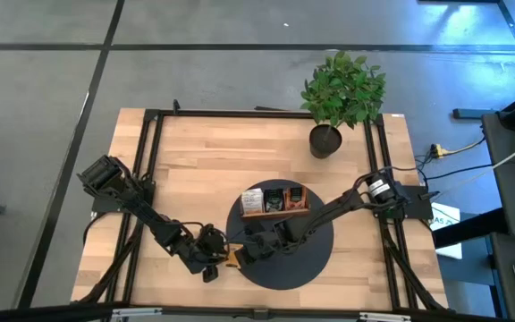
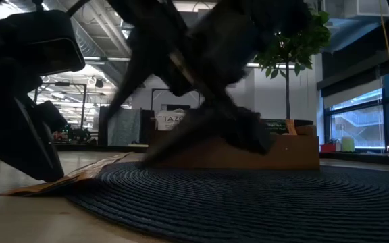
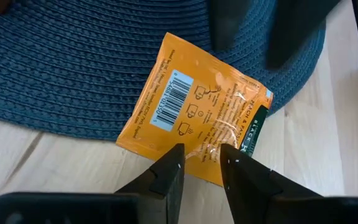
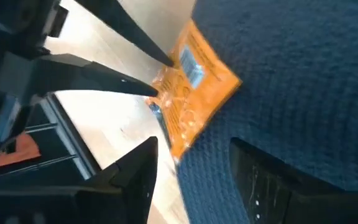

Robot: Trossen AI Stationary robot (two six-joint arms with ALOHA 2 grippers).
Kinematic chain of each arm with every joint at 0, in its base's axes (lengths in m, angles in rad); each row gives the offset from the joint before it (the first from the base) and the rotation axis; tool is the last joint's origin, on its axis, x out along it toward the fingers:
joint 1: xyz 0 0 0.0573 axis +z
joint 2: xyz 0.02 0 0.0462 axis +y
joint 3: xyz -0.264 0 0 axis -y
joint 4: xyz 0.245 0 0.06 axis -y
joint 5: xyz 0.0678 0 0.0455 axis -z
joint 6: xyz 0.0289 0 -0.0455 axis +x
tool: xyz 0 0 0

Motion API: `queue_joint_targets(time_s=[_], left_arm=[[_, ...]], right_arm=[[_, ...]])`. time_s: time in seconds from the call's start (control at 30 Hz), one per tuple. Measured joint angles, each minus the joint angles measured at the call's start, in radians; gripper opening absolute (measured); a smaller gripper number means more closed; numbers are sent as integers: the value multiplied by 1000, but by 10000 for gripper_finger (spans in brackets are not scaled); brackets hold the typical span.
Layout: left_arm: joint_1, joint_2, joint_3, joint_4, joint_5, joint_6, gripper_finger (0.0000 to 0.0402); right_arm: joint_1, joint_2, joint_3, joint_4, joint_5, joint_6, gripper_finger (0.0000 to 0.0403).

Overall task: Pick & Place Tea
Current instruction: Put the orange tea bag into the right section of the wooden organizer

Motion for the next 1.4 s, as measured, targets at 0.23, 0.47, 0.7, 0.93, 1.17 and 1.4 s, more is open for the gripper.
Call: queue_joint_targets(time_s=[0.23, 0.47, 0.7, 0.93, 1.17, 1.4], left_arm=[[0, 0, 0, 4, -8, -16, 98], [1, 0, 0, 10, -13, -19, 102], [1, 0, 0, 13, -39, -34, 99], [1, 0, 1, 10, -42, -34, 101], [1, -2, 1, -1, -42, -34, 101], [1, -37, 2, -10, -29, -4, 102]], right_arm=[[-4, 12, 1, 35, 58, -10, 182], [-24, 13, 2, 59, 70, -52, 162], [-42, 24, 2, 66, 45, -53, 143], [-40, 38, 1, 92, 34, -63, 113], [-48, 38, 1, 85, 35, -108, 36], [-48, 26, 1, 79, 34, -162, 10]])
